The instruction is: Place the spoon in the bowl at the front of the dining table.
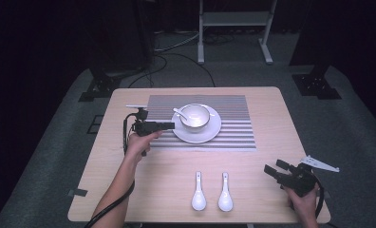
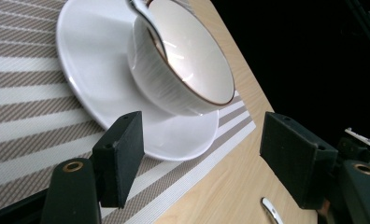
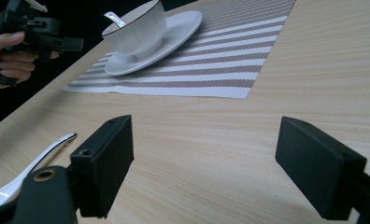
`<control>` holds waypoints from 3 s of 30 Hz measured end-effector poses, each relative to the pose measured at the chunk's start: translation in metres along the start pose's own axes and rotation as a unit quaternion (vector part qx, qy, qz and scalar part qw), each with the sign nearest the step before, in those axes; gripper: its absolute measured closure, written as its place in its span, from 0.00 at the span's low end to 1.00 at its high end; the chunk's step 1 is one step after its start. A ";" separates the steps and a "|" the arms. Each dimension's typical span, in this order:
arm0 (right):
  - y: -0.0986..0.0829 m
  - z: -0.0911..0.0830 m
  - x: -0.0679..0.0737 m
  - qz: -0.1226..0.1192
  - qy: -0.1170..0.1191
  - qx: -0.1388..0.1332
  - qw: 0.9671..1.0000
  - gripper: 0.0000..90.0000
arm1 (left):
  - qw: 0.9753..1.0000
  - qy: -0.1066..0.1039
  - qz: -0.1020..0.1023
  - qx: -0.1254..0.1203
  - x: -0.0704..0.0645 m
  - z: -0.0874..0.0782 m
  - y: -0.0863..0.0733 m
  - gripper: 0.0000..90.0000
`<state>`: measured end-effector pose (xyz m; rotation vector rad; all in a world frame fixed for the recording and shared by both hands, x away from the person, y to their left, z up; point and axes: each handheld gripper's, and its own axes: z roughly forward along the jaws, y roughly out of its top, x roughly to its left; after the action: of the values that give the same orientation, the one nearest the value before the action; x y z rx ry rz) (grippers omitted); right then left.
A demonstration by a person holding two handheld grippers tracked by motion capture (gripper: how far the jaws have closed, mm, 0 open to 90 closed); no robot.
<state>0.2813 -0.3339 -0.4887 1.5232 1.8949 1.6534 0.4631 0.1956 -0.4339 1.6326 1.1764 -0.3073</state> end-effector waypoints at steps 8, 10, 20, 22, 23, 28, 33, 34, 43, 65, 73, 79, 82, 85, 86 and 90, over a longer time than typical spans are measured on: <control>0.000 0.000 0.000 -0.001 -0.002 0.001 1.000 0.20 | 1.000 0.006 0.002 0.002 0.003 -0.011 -0.013 0.29; 0.000 0.000 0.000 0.000 -0.002 0.000 1.000 0.20 | 1.000 0.008 0.003 0.005 0.003 -0.013 -0.017 0.27; 0.000 0.000 0.000 -0.001 -0.005 0.001 1.000 0.20 | 1.000 0.013 0.007 0.012 0.002 -0.019 -0.032 0.21; 0.000 0.000 0.001 -0.001 -0.005 0.001 1.000 0.20 | 1.000 0.015 0.010 0.014 0.003 -0.020 -0.035 0.21; 0.000 0.000 0.001 -0.001 -0.005 0.001 1.000 0.20 | 1.000 0.015 0.010 0.014 0.003 -0.021 -0.036 0.21; 0.000 0.000 0.001 -0.001 -0.005 0.001 1.000 0.20 | 1.000 0.009 0.013 0.018 0.001 -0.022 -0.042 0.21; 0.000 0.000 0.001 -0.002 -0.006 0.001 1.000 0.20 | 1.000 0.008 0.012 0.017 -0.001 -0.022 -0.044 0.21; 0.000 0.000 0.001 -0.002 -0.006 0.001 1.000 0.20 | 1.000 0.007 0.015 0.019 0.000 -0.023 -0.045 0.21; 0.000 0.000 0.001 -0.003 -0.006 0.001 1.000 0.20 | 1.000 0.013 0.013 0.024 0.004 -0.026 -0.053 0.20; 0.000 0.000 0.001 -0.002 -0.007 0.002 1.000 0.20 | 0.999 0.005 0.024 0.032 -0.003 -0.031 -0.072 0.20; 0.000 0.000 0.001 -0.002 -0.008 0.003 1.000 0.20 | 0.999 0.008 0.028 0.035 -0.005 -0.033 -0.080 0.20; 0.000 0.000 0.001 -0.002 -0.008 0.003 1.000 0.20 | 0.999 0.007 0.031 0.035 -0.006 -0.035 -0.086 0.20; 0.000 0.000 0.001 -0.003 -0.008 0.003 1.000 0.20 | 0.999 0.006 0.032 0.037 -0.007 -0.035 -0.089 0.20; 0.000 0.000 0.001 -0.003 -0.008 0.004 1.000 0.20 | 0.999 0.005 0.038 0.036 -0.009 -0.037 -0.091 0.20; 0.000 0.000 0.002 -0.002 -0.008 0.004 1.000 0.20 | 0.999 0.006 0.039 0.036 -0.009 -0.037 -0.091 0.20; 0.000 0.000 0.002 -0.003 -0.008 0.003 1.000 0.20 | 0.998 0.012 0.043 0.033 -0.010 -0.039 -0.093 0.20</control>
<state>0.2806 -0.3325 -0.4884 1.5278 1.8964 1.6288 0.3697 0.2195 -0.4659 1.7438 1.1215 -0.2758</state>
